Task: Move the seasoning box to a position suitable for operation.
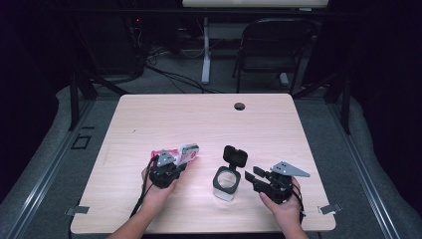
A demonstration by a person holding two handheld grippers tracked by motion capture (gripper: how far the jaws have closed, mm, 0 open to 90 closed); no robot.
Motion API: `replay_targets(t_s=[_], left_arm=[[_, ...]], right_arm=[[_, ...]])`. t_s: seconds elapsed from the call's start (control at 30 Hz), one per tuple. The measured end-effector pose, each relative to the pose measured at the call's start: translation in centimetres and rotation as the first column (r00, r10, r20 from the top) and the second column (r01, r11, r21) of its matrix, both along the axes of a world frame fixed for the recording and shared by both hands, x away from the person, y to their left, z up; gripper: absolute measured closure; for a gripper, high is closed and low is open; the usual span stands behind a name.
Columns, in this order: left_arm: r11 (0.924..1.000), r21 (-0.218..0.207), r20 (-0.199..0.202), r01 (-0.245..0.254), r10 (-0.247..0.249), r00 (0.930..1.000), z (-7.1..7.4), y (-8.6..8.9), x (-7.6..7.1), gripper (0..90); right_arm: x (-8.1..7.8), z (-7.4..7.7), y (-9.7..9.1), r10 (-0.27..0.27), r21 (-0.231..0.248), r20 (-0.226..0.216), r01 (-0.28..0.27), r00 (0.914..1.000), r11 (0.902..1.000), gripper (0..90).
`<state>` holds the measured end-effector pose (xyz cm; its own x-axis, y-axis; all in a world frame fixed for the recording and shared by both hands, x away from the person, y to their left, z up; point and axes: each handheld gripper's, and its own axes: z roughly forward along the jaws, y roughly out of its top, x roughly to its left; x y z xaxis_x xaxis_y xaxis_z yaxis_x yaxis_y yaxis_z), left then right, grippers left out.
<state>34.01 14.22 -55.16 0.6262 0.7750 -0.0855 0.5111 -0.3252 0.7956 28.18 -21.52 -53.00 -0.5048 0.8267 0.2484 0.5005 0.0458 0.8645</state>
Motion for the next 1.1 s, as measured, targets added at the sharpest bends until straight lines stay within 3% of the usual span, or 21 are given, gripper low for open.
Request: replay_targets(t_s=[0.13,0.3,0.43,0.6,0.9,1.1], left_arm=[[0.9999,0.01,0.025,-0.009,0.009,0.9996,0.9,0.6,-0.3,90.0],[0.9997,-0.009,0.046,-0.024,0.025,0.9986,2.0,1.9,-0.4,90.0],[0.9968,-0.051,0.073,-0.061,0.065,0.9953,3.5,3.8,-0.7,90.0],[0.9942,-0.062,0.092,-0.088,0.093,0.9913,4.7,5.4,-0.6,90.0],[0.9945,-0.032,0.133,-0.099,0.103,0.9857,6.3,6.4,-0.4,90.0],[0.99,-0.033,0.161,-0.137,0.141,0.9769,8.3,7.8,0.2,90.0]], right_arm=[[0.1,0.0,0.1,0.005,-0.001,0.001,-0.005,1.0,1.0,57.0],[0.1,0.0,0.1,0.004,-0.002,0.001,-0.004,1.0,1.0,57.0],[0.3,0.0,0.1,0.005,-0.001,0.0,-0.005,1.0,1.0,56.9],[0.4,-0.1,0.2,0.007,-0.002,-0.003,-0.007,1.0,1.0,56.9],[0.5,-0.1,0.2,0.007,0.003,0.0,-0.007,1.0,1.0,56.9],[0.5,0.0,0.2,0.003,0.001,0.002,-0.003,1.0,1.0,56.8]])
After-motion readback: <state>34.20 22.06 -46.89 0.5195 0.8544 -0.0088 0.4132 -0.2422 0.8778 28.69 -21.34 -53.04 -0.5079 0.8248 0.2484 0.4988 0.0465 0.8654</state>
